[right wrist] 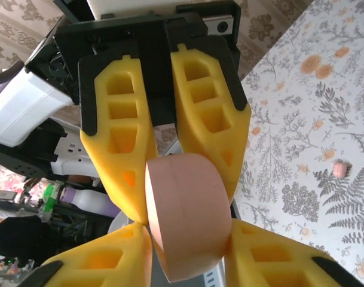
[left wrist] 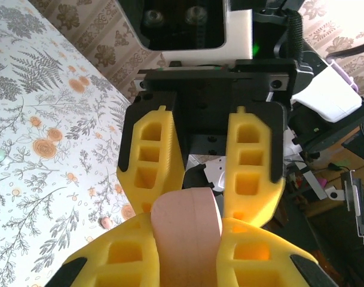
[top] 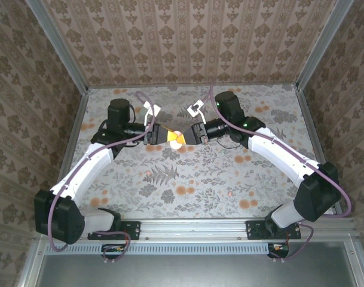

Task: Insert the wireless bluetooth earbuds into the charging case

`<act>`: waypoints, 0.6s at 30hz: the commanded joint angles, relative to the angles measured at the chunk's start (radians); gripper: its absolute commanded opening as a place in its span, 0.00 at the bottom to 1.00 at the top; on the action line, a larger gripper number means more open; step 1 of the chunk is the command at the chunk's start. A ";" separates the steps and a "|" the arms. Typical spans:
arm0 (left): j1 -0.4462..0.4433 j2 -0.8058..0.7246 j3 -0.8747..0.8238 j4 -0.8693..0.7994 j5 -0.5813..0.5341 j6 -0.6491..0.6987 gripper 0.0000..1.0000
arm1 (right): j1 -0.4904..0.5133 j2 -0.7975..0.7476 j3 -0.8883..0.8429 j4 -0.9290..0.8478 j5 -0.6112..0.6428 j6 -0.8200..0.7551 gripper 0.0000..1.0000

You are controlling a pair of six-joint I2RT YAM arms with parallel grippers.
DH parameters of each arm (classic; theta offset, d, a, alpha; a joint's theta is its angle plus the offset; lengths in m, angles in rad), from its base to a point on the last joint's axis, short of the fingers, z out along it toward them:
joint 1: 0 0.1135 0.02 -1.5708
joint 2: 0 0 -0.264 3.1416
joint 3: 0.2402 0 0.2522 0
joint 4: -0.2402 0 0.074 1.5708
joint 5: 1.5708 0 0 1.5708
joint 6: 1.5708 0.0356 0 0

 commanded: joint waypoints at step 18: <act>0.037 -0.074 -0.073 0.119 -0.359 0.002 0.60 | -0.035 -0.004 -0.188 0.382 0.244 0.452 0.14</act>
